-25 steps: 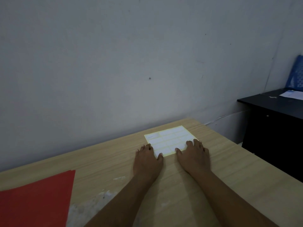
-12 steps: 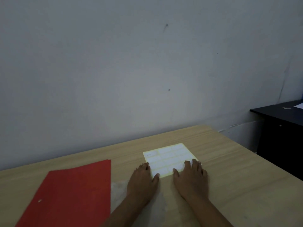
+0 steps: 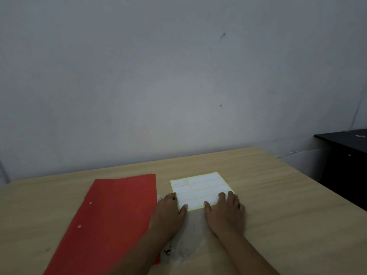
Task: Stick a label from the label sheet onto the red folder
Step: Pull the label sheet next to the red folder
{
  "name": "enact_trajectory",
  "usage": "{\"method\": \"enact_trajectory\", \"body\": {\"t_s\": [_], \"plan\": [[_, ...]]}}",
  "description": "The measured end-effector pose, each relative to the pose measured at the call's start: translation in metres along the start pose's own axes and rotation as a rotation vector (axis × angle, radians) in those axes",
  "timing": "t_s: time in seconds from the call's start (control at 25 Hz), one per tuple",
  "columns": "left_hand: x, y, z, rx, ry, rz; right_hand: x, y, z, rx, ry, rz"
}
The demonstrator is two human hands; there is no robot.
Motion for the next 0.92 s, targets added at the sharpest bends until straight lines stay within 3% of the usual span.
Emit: {"method": "enact_trajectory", "body": {"t_s": [0.92], "plan": [[0.021,-0.008,-0.016,-0.042,-0.039,0.088,0.026,0.006,-0.01,0.023,-0.015,0.063]]}}
Point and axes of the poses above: each hand's wrist, its own x-axis away from the middle knuckle, its own y-axis out of the palm, z = x × y, the point moved 7 cm from there along -x, towards the middle knuckle, and after that the axes turned 10 degrees about -z, right-handed, at the moved point
